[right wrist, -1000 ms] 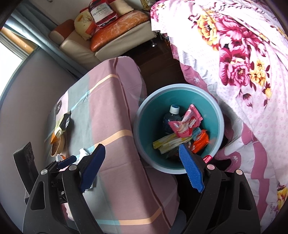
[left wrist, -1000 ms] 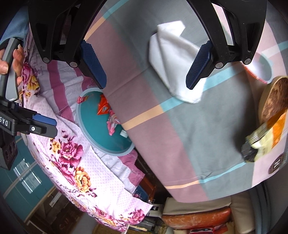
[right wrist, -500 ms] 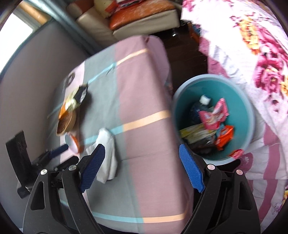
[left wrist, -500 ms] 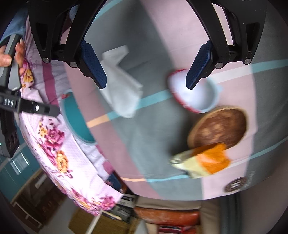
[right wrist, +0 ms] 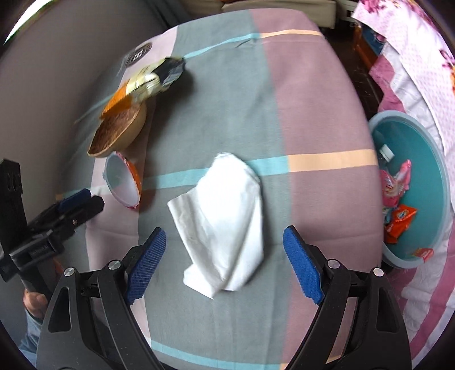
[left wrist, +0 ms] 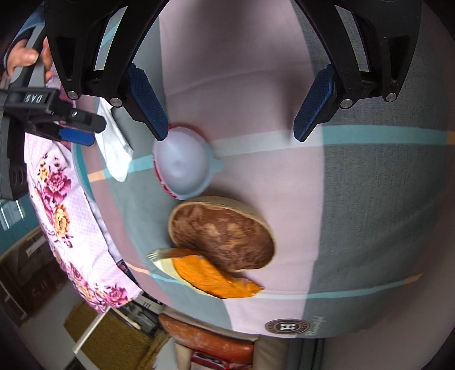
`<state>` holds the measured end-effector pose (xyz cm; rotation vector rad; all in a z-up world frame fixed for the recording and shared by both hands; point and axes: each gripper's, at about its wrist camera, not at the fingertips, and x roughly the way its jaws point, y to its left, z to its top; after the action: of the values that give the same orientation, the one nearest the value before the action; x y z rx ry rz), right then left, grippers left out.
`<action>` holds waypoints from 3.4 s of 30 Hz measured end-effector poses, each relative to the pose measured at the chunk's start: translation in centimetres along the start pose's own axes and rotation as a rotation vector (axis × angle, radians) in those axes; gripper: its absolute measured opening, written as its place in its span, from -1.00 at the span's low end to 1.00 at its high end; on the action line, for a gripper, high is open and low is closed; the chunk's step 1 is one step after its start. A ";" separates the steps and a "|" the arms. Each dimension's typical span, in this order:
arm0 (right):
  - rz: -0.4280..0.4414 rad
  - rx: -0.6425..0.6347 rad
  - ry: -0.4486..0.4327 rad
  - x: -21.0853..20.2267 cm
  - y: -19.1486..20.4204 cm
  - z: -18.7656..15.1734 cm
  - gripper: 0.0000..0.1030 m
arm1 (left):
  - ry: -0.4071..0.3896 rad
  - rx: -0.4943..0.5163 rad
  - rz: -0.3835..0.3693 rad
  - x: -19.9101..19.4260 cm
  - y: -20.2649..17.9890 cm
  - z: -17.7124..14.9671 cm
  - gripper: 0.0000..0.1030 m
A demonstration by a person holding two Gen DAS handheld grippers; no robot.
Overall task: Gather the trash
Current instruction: 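Grasp the white tissue with the right tool and lift it, then grasp the white red-rimmed yogurt cup with the left tool, then carry the yogurt cup and tissue over the teal bin with both tools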
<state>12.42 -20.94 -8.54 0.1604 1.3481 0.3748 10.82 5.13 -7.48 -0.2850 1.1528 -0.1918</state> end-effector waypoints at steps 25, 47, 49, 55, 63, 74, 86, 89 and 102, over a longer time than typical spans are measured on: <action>0.028 -0.006 -0.101 -2.6 -0.4 0.0 -0.86 | -0.015 -0.034 0.011 2.8 -4.2 1.2 0.75; 0.064 0.070 -0.133 -3.5 -4.2 0.6 -0.86 | -0.022 0.022 0.056 3.4 -6.5 1.1 0.12; 0.064 0.072 -0.141 -3.7 -4.2 0.5 -0.86 | -0.024 0.046 0.043 2.9 -6.8 0.7 0.12; 0.072 0.083 -0.173 -4.9 -4.7 0.3 -0.86 | -0.022 0.094 0.006 1.8 -8.1 0.0 0.12; 0.084 0.128 -0.239 -7.4 -7.1 -0.1 -0.86 | -0.034 0.156 -0.008 0.8 -11.4 0.1 0.13; 0.070 0.227 -0.344 -10.9 -13.1 -2.1 -0.86 | -0.021 0.314 -0.017 1.3 -18.8 0.4 0.13; 0.001 0.352 -0.462 -15.1 -21.5 -5.5 -0.84 | 0.056 0.510 -0.076 4.9 -29.6 -0.3 0.13; 0.002 0.382 -0.464 -15.3 -23.5 -5.9 -0.83 | 0.076 0.540 -0.081 5.9 -31.5 -0.7 0.13; -0.001 0.431 -0.435 -14.7 -27.9 -6.7 -0.81 | 0.151 0.614 -0.095 9.8 -35.9 -1.5 0.13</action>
<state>8.16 -52.73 -5.57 0.5670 0.9801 0.0348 13.24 -31.98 -5.12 0.2225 1.1733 -0.6432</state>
